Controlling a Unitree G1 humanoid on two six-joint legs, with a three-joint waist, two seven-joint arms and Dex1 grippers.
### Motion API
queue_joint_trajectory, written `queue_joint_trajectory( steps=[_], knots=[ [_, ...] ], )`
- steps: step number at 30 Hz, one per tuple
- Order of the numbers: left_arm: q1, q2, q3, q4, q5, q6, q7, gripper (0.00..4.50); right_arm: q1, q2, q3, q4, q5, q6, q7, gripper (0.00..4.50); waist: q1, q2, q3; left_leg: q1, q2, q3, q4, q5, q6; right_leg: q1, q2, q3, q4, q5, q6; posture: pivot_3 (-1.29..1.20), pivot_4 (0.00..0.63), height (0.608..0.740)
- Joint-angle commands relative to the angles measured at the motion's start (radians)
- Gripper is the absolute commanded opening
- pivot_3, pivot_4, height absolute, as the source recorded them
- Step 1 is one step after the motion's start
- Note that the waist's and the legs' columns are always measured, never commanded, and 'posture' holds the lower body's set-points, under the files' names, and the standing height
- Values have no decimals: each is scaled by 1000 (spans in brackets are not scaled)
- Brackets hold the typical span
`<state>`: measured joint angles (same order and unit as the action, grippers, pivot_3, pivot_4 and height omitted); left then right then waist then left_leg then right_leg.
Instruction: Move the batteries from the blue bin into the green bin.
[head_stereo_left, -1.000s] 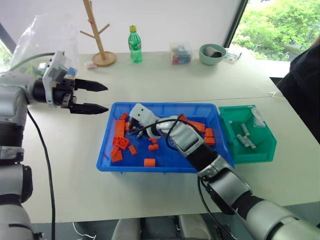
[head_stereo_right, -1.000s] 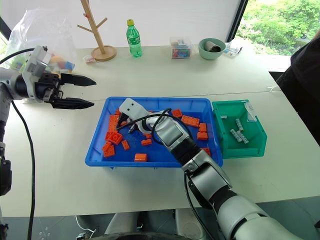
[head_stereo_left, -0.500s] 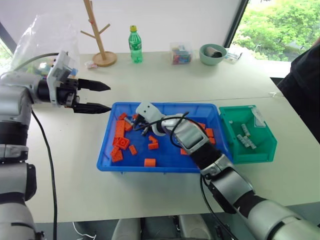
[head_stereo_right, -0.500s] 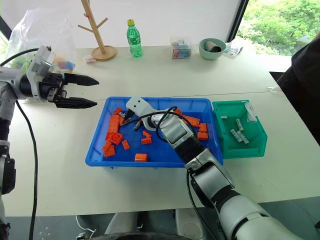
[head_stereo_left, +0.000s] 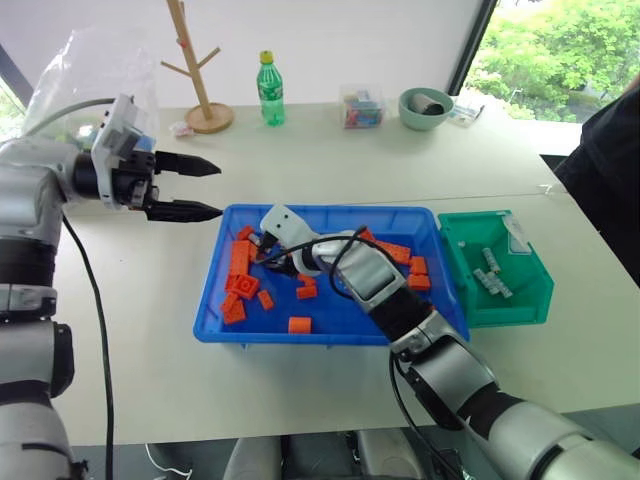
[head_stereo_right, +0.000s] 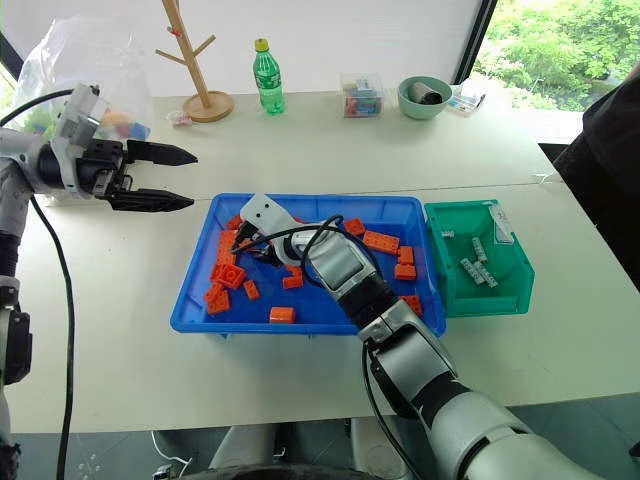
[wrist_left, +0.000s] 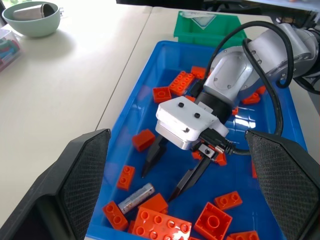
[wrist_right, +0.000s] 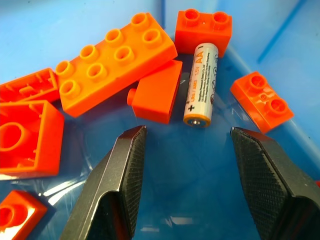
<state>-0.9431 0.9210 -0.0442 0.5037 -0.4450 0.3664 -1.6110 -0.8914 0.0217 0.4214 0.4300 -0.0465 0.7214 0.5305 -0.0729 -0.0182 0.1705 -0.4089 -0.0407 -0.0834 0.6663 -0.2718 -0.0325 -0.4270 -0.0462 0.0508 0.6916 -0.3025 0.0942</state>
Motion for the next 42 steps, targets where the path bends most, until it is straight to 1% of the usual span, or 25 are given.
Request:
queue_joint_trajectory(
  steps=[1, 9, 17, 22, 27, 31, 34, 35, 37, 38, 42],
  knots=[
    [-12, 25, 32, -28, -10, 1, -3, 4500, -21, 9, -2, 34, -21, -61, -10, 2707, 0, 0, 0, 0, 0, 0, 0, 0, 0, 0, 0, 0, 0, 0, 0, 0, 150, 736],
    [-1, 36, 44, -54, -14, 16, -3, 4500, -60, 10, -19, 162, -43, -188, -18, 2707, 0, 0, 0, 0, 0, 0, 0, 0, 0, 0, 0, 0, 0, 0, 0, 0, 150, 736],
    [19, 58, 37, -81, -20, 28, -3, 4500, -68, 43, -26, 204, -39, -220, -15, 2707, -4, 0, 0, 1, 0, 0, 0, 0, -1, 0, 0, 0, 1, 0, 0, 0, 150, 736],
    [45, 110, -11, -81, -25, -9, -3, 4500, -79, 56, -50, 231, -42, -228, -39, 2707, -7, 0, 0, 1, 0, 0, 0, 0, -1, 0, 0, 0, 1, 0, 0, 0, 150, 736],
    [78, 182, -91, -63, -26, -93, -3, 4500, -82, 48, -67, 252, -45, -239, -49, 2707, -6, 0, 0, 1, 0, 0, 0, 1, -1, 0, 0, 0, 1, 0, 0, 0, 150, 736],
    [69, 198, -121, -41, -40, -111, -3, 4500, -82, 46, -71, 257, -46, -242, -50, 2707, -2, 0, 0, 1, 0, -1, 0, 1, -1, 0, 0, 0, 1, 1, -1, 0, 150, 736],
    [76, 222, -151, -43, -58, -126, -3, 4500, -81, 47, -71, 258, -47, -245, -48, 1992, -1, 0, 0, 1, 0, -1, 0, 1, -1, 0, 0, 0, 1, 1, -1, 0, 150, 736],
    [74, 223, -154, -40, -61, -129, -3, 4500, -80, 46, -71, 257, -47, -245, -47, 1577, -1, 0, 0, 1, 0, -1, 0, 1, -1, 0, 1, 0, 1, 1, -1, 0, 150, 736],
    [69, 220, -155, -30, -63, -135, -3, 4500, -78, 46, -71, 257, -48, -247, -46, 527, 0, 0, 0, 1, 0, 0, 0, 1, -1, 0, 1, 0, 1, 1, -1, 0, 150, 736],
    [65, 215, -153, -25, -62, -138, -3, 4500, -76, 45, -70, 253, -48, -246, -45, 78, 0, 0, 0, 1, 0, -1, 0, 1, -1, 0, 1, 0, 1, 1, -1, 0, 150, 736],
    [53, 201, -150, -25, -72, -128, -3, 4500, -63, 33, -64, 209, -52, -211, -38, 75, 0, 0, 0, 1, 0, 0, 0, 1, -1, 0, 1, 0, 1, 1, -1, 0, 150, 736]
  ],
)
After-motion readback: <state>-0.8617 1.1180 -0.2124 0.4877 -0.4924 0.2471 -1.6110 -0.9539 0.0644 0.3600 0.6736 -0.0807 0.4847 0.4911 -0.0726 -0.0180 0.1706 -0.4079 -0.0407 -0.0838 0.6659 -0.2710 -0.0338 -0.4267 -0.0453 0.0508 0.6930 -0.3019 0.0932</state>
